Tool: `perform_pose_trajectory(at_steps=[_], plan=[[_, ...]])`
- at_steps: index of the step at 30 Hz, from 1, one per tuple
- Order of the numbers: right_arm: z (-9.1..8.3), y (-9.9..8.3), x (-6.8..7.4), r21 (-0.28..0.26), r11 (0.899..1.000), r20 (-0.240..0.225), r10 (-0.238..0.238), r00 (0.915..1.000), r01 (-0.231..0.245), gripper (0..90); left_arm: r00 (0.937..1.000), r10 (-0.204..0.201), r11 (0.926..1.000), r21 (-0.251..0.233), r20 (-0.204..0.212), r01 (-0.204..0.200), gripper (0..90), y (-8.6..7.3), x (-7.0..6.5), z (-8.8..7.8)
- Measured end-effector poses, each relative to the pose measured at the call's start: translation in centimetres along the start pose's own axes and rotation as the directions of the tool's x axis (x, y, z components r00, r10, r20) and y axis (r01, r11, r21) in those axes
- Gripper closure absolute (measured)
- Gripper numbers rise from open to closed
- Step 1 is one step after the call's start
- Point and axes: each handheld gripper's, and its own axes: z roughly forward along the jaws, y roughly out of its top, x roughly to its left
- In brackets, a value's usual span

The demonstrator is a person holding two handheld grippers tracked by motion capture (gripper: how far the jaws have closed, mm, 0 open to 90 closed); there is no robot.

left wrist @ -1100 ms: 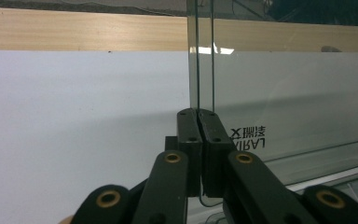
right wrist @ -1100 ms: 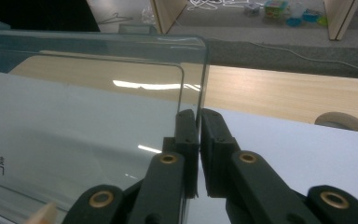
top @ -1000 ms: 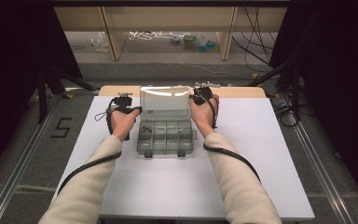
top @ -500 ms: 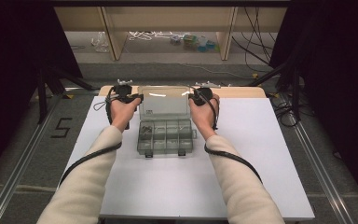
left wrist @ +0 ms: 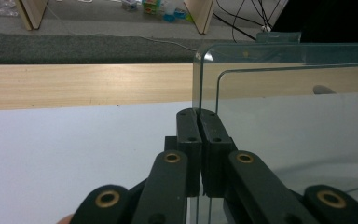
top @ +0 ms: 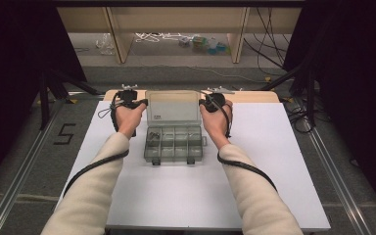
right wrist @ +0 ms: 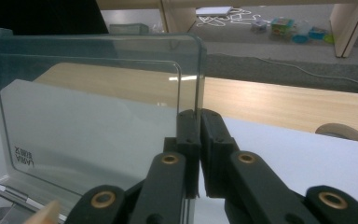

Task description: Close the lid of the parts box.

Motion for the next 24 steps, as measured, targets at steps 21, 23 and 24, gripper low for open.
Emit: perform_pose_trajectory(at_steps=[21,23,24], plan=[[-0.2,1.7,0.2,-0.020,0.999,0.024,-0.034,0.9991,0.035,85.8,0.9995,0.033,0.9994,-0.011,0.004,-0.032,88.2,-0.2,-0.2,-0.8],[-0.4,1.7,0.3,-0.014,1.000,0.017,-0.016,0.9997,0.016,86.5,0.9995,0.029,0.9993,-0.022,0.007,-0.029,88.1,-0.3,-0.3,-0.9],[-0.4,1.7,0.3,-0.013,1.000,0.017,-0.012,0.9998,0.013,86.7,0.9995,0.030,0.9993,-0.024,0.005,-0.030,88.2,-0.3,-0.3,-1.0]])
